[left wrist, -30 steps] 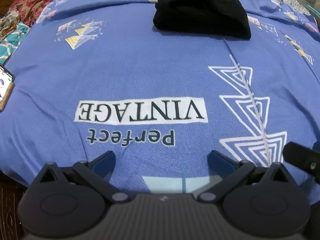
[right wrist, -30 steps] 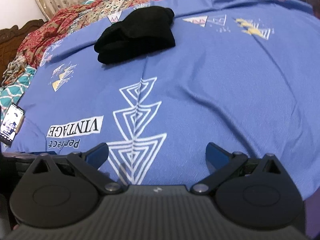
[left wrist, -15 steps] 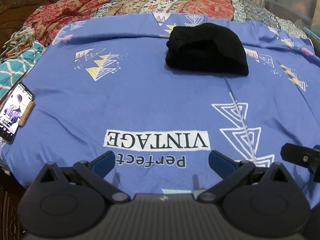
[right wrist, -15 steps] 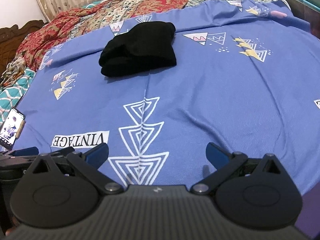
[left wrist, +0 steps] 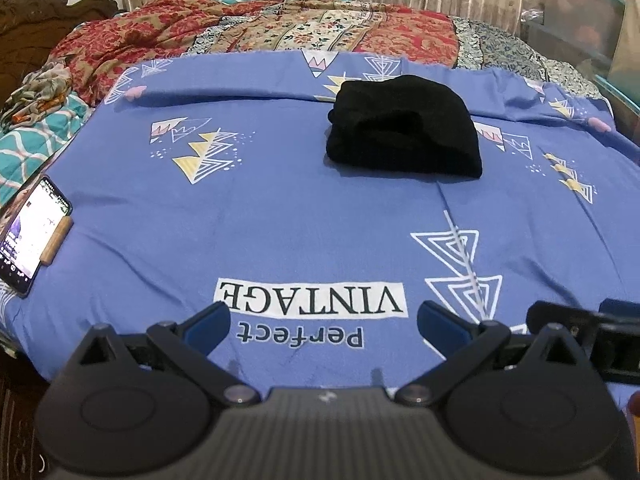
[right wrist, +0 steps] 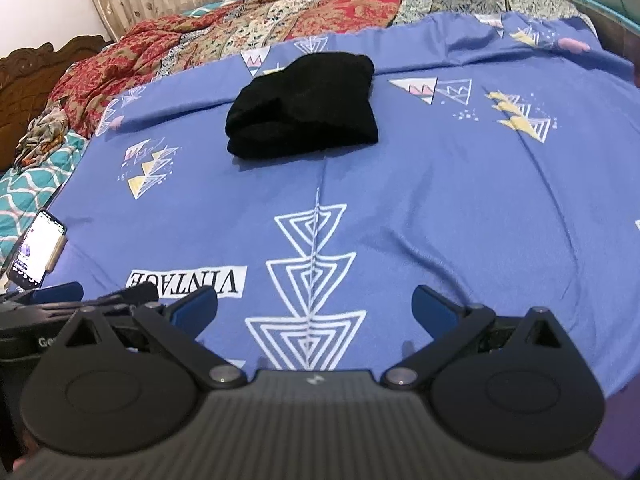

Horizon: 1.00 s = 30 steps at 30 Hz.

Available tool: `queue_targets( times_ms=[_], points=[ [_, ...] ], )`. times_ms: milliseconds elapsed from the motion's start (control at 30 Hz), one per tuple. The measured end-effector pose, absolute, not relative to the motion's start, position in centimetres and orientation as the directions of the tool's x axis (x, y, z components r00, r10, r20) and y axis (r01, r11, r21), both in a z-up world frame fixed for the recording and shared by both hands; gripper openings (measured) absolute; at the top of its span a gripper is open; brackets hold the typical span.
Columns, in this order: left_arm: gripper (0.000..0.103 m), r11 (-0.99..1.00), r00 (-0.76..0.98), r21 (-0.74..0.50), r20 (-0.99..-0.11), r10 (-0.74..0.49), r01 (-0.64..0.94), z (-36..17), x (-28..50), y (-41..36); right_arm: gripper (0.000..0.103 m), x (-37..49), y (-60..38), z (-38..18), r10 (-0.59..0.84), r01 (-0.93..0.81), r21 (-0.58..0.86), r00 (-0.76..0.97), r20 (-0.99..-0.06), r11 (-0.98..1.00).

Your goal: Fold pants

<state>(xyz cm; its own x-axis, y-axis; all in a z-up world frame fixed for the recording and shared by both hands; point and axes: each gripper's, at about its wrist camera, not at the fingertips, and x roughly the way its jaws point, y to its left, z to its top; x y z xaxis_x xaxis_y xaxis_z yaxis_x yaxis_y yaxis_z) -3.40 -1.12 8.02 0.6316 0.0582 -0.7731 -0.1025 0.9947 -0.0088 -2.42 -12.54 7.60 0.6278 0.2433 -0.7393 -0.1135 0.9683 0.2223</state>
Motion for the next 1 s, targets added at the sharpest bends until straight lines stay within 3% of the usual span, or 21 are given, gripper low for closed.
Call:
queue_targets(
  times_ms=[1000],
  points=[
    [0.103,0.985,0.551,0.074,-0.821,0.147,-0.153,6.3,-2.9,-1.3,0.103,-2.3,-13.2,5.4,0.245,-0.065,0.253,0.566,-0.787,0.965]
  ],
)
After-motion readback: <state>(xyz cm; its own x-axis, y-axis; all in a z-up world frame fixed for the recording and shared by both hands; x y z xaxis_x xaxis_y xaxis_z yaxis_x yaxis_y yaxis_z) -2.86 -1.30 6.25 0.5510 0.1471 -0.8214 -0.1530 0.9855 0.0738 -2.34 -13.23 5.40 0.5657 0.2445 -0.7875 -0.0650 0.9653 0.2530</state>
